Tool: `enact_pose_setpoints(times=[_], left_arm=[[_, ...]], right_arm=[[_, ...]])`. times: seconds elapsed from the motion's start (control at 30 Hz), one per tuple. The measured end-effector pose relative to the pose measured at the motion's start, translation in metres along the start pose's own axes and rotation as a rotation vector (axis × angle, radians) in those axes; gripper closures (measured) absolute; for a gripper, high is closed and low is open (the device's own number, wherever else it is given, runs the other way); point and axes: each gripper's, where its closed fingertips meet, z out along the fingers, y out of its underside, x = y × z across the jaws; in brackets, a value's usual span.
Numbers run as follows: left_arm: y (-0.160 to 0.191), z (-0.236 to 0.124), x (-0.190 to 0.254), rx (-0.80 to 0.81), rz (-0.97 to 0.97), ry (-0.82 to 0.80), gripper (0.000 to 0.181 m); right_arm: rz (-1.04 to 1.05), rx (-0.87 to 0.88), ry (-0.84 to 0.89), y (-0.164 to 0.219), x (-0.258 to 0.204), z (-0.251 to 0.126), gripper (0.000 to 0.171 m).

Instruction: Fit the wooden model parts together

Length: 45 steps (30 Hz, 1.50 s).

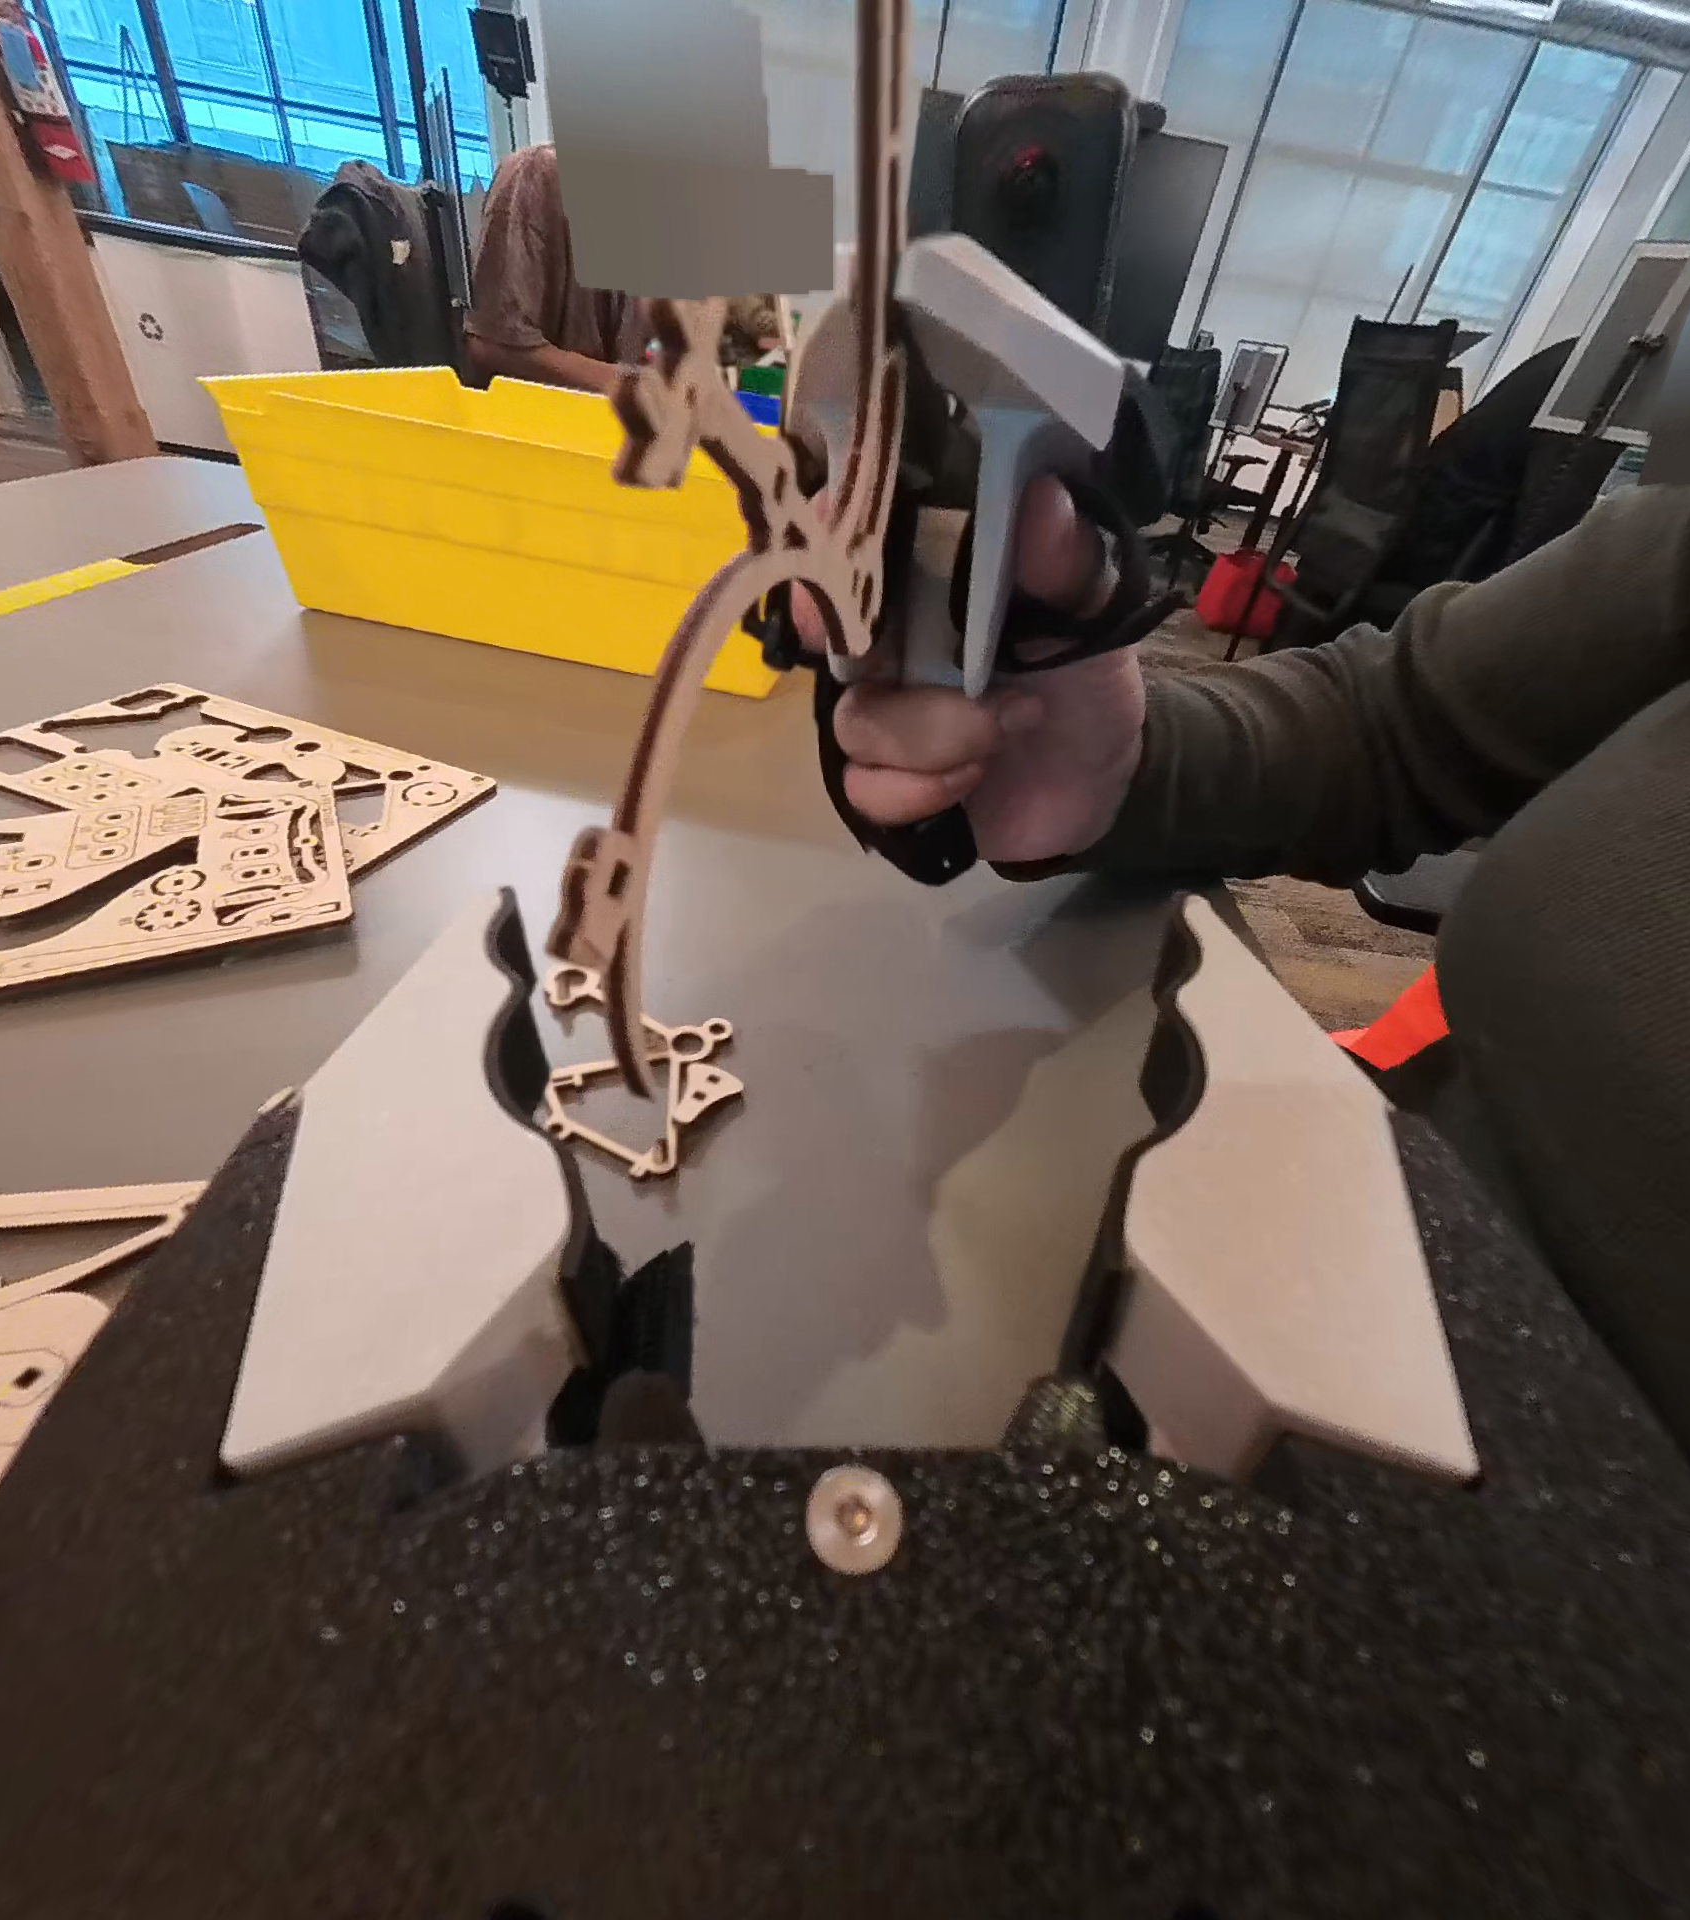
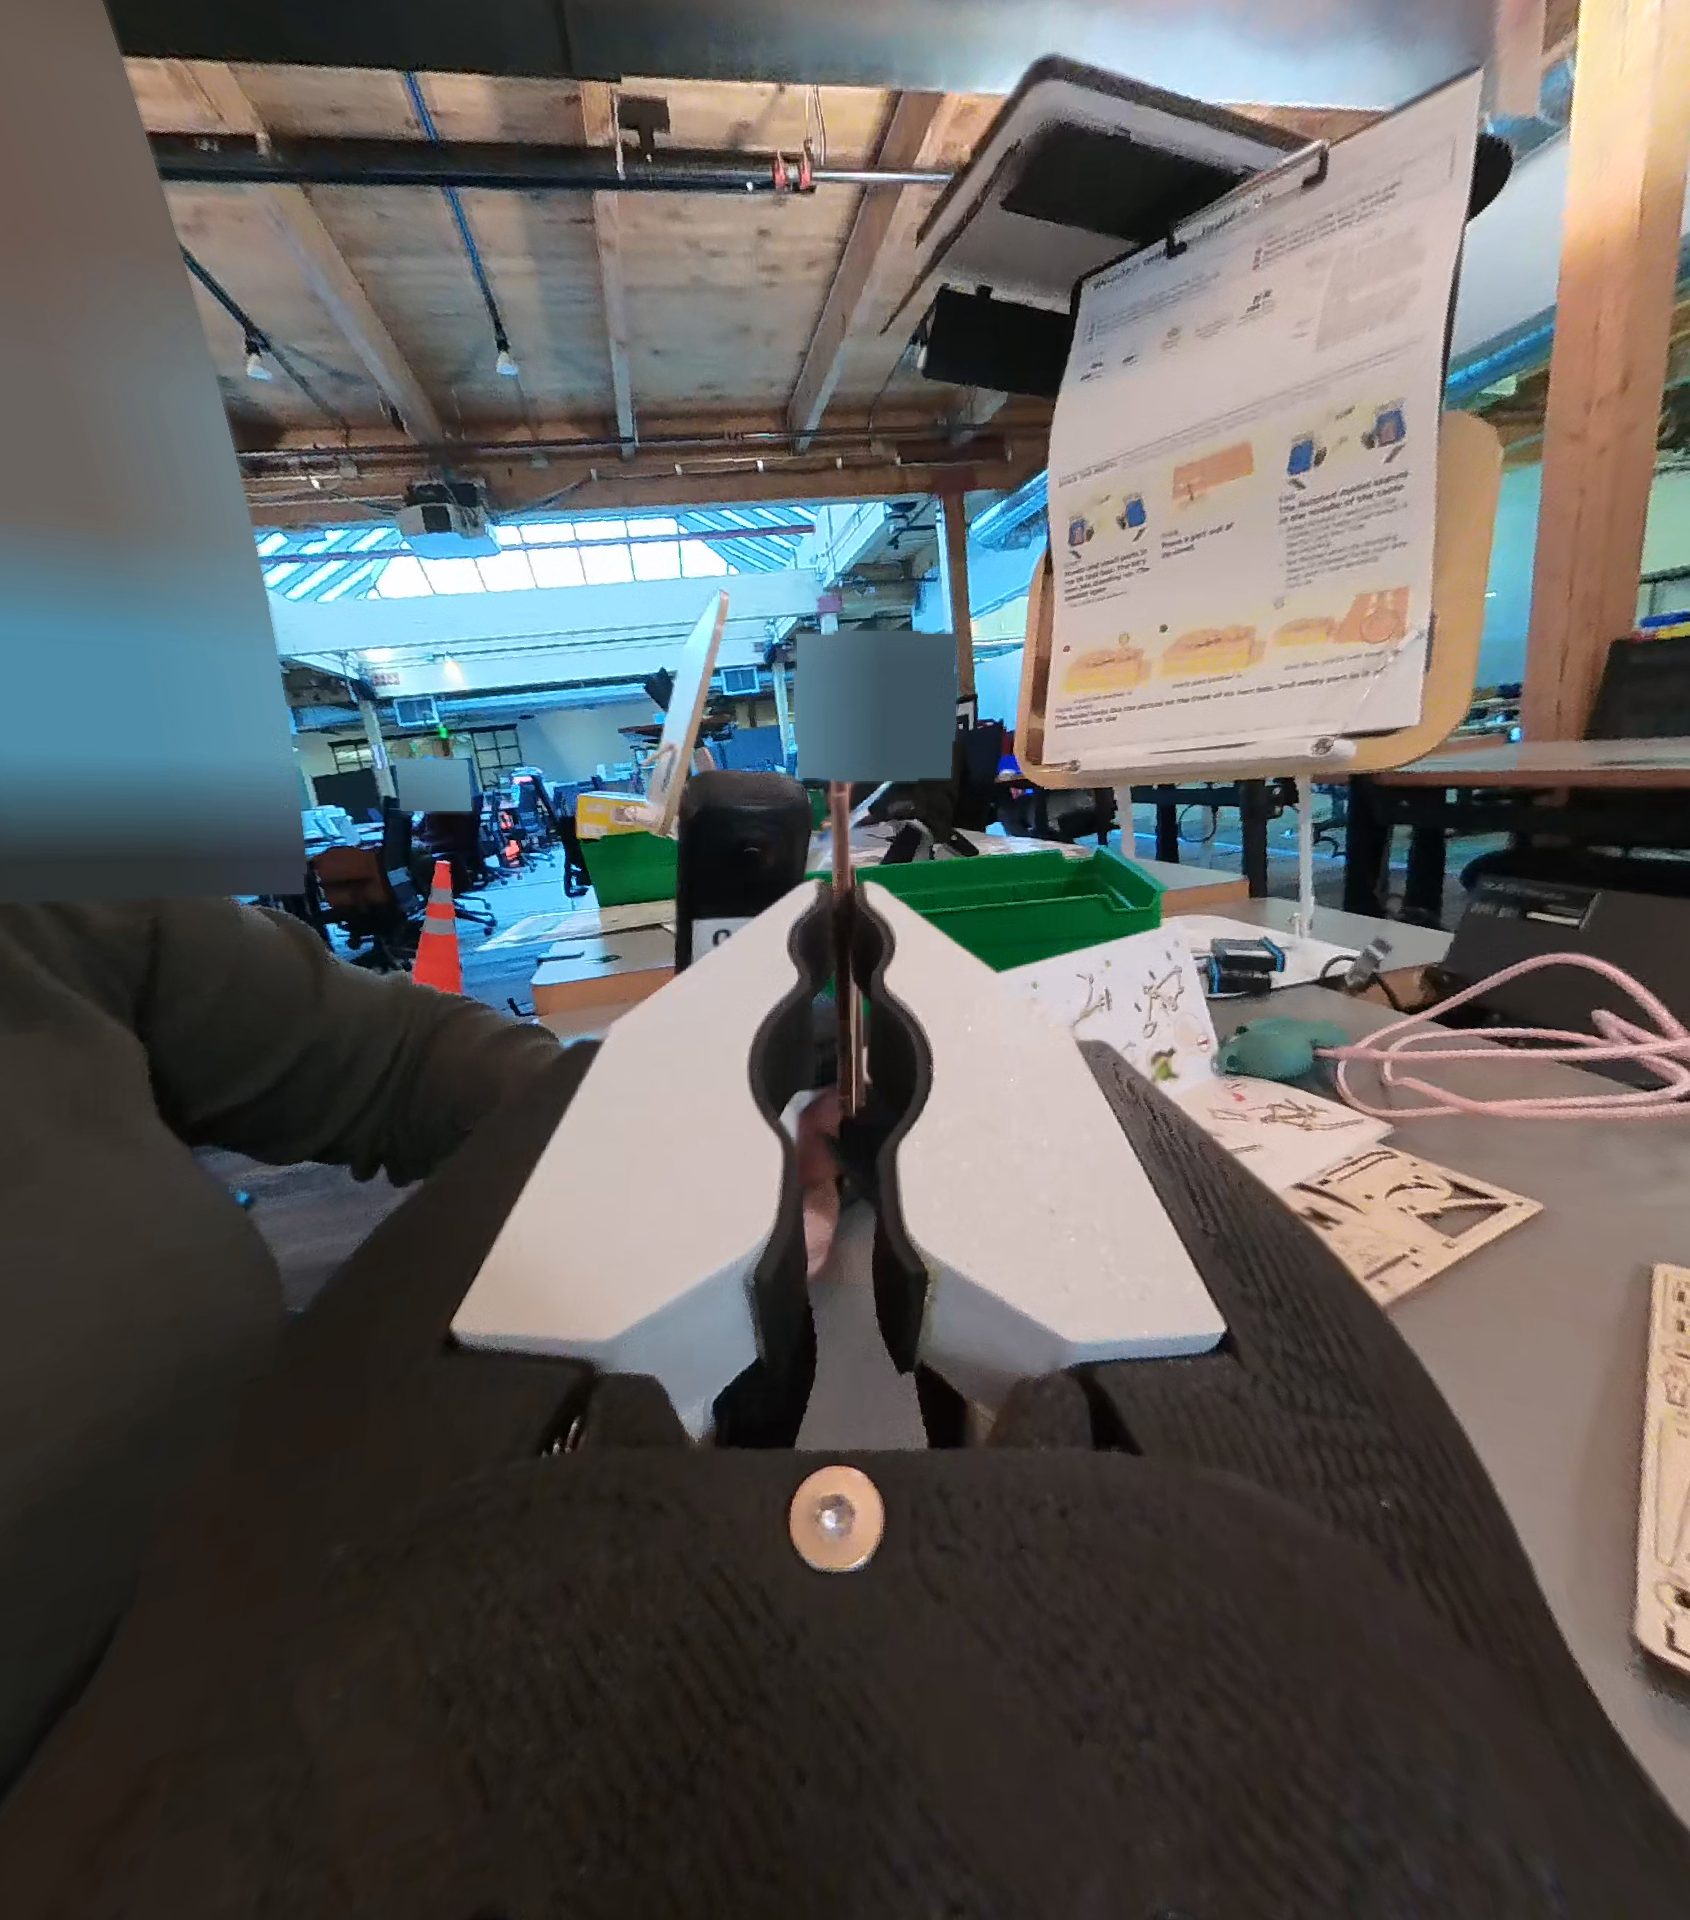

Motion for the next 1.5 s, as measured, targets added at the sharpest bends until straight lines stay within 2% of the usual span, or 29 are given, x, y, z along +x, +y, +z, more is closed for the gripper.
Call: enact_pose_setpoints(times=[0.23, 0.37, 0.5, 0.6, 0.67, 0.73, 0.83, 0.93, 1.03, 1.13, 1.23, 1.37, 1.5], left_arm=[[-0.003, -0.003, 0.006, 0.018, 0.008, 0.023, 0.077], [-0.018, -0.012, 0.007, 0.102, 0.019, 0.029, 0.117], [-0.021, -0.015, 0.005, 0.118, -0.031, 0.041, 0.137], [-0.025, -0.018, 0.005, 0.147, -0.051, 0.055, 0.158], [-0.029, -0.021, 0.005, 0.173, -0.056, 0.070, 0.179], [-0.029, -0.025, -0.002, 0.173, -0.057, 0.030, 0.181], [-0.020, -0.028, -0.021, 0.081, -0.030, -0.089, 0.181], [-0.009, -0.029, -0.035, -0.049, 0.080, -0.211, 0.181], [-0.001, -0.027, -0.036, -0.140, 0.194, -0.267, 0.181], [0.003, -0.024, -0.031, -0.191, 0.318, -0.274, 0.181], [0.004, -0.022, -0.026, -0.215, 0.395, -0.281, 0.181], [0.003, -0.024, -0.030, -0.215, 0.385, -0.310, 0.181], [-0.001, -0.030, -0.039, -0.197, 0.339, -0.353, 0.181]], right_arm=[[-0.038, -0.006, 0.044, -0.004, 0.008, -0.009, 0.171], [-0.039, 0.000, 0.052, -0.006, 0.011, -0.014, 0.171], [-0.032, 0.012, 0.034, -0.007, 0.009, -0.013, 0.171], [-0.039, 0.009, 0.018, -0.007, 0.006, -0.013, 0.171], [-0.038, -0.016, -0.007, -0.004, 0.005, -0.013, 0.171], [-0.030, -0.080, -0.036, 0.003, 0.006, -0.013, 0.171], [-0.077, -0.229, -0.012, 0.017, 0.017, -0.019, 0.167], [-0.253, -0.345, 0.064, 0.014, 0.024, -0.022, 0.140], [-0.436, -0.486, 0.063, 0.022, 0.014, -0.015, 0.129], [-0.477, -0.697, 0.012, 0.058, 0.006, -0.009, 0.127], [-0.426, -0.824, -0.058, 0.088, -0.001, -0.008, 0.132], [-0.480, -0.846, -0.063, 0.098, -0.002, -0.008, 0.149], [-0.377, -0.846, -0.057, 0.097, -0.008, -0.007, 0.139]])
